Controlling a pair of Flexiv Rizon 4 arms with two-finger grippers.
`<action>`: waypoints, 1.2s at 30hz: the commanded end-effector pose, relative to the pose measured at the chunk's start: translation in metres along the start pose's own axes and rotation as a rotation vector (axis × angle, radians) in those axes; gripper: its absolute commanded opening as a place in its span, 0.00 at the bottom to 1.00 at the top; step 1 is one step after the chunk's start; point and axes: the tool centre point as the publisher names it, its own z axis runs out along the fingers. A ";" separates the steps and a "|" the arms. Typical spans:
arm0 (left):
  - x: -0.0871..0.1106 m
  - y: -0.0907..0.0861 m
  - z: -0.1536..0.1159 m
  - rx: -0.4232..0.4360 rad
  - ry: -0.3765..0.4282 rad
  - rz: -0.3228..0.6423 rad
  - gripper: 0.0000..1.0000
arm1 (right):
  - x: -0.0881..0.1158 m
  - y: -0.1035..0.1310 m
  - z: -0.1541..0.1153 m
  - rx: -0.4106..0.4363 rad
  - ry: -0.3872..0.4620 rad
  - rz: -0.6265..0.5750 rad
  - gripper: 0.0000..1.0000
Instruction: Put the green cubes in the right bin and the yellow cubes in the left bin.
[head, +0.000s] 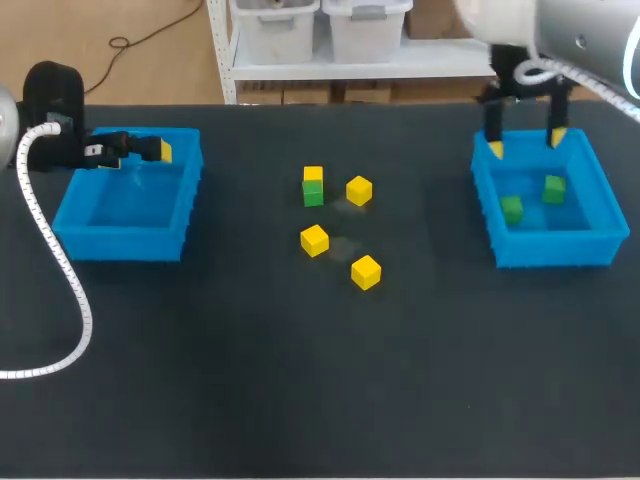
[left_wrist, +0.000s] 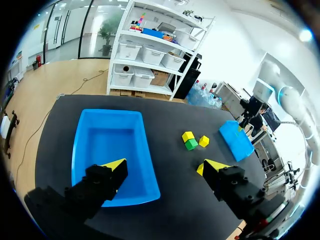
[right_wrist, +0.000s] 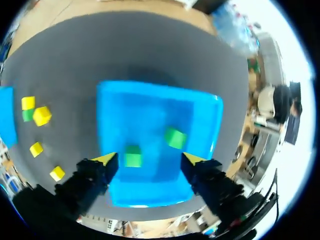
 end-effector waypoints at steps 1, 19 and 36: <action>0.001 0.002 0.000 0.011 -0.006 0.002 1.00 | 0.000 0.051 -0.035 0.072 -0.584 -0.085 1.00; 0.001 0.002 0.000 0.011 -0.006 0.002 1.00 | -0.036 0.248 -0.013 -0.033 -0.503 -0.197 1.00; 0.001 0.002 0.000 0.011 -0.006 0.002 1.00 | -0.041 0.291 0.009 -0.038 -0.442 -0.230 1.00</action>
